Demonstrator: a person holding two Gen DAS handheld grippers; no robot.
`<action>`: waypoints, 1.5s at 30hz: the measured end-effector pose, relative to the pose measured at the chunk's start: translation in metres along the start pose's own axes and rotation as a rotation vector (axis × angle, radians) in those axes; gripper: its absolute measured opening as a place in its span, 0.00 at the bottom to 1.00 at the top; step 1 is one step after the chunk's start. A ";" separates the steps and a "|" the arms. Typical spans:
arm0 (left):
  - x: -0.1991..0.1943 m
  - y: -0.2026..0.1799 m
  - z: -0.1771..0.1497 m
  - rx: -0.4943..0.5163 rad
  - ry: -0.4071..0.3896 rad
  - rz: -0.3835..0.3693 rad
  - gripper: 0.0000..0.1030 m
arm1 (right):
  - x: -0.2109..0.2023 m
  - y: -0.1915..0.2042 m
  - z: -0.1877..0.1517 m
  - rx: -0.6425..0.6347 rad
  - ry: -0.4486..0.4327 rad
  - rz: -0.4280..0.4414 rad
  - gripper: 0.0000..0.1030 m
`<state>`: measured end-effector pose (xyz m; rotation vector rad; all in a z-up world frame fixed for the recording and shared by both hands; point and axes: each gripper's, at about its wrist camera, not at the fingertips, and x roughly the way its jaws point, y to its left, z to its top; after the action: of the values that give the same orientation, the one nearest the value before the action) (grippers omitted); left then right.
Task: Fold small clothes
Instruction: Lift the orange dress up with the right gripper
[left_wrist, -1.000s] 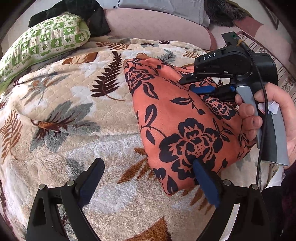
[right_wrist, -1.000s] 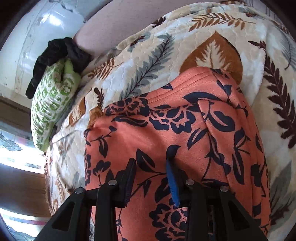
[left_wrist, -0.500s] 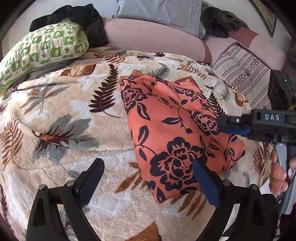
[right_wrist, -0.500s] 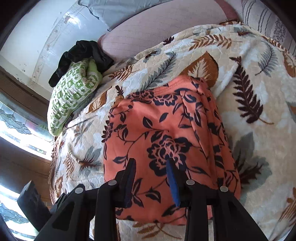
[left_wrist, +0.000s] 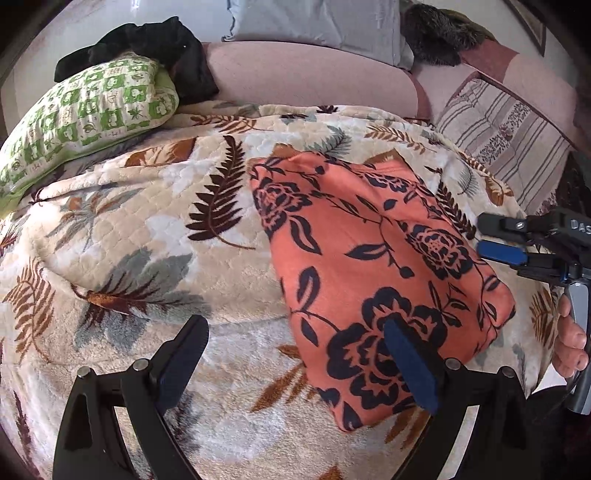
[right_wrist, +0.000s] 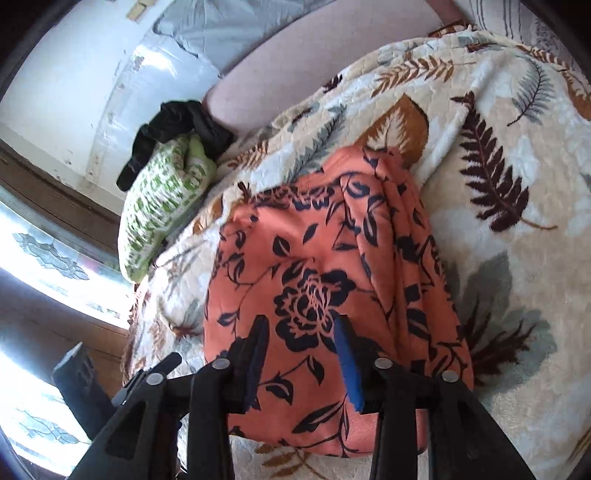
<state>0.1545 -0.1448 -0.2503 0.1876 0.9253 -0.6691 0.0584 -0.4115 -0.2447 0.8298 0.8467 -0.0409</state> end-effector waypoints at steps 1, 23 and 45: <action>0.001 0.005 0.003 -0.016 -0.002 0.004 0.93 | -0.007 -0.004 0.004 0.007 -0.037 -0.008 0.75; 0.033 -0.023 0.021 0.059 -0.015 0.055 0.93 | 0.019 -0.066 0.029 0.060 0.039 -0.046 0.76; 0.054 -0.022 0.033 0.004 0.014 -0.023 0.93 | 0.067 -0.069 0.047 0.044 0.121 0.150 0.76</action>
<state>0.1864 -0.2002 -0.2701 0.1859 0.9411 -0.6920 0.1101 -0.4720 -0.3162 0.9424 0.8969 0.1244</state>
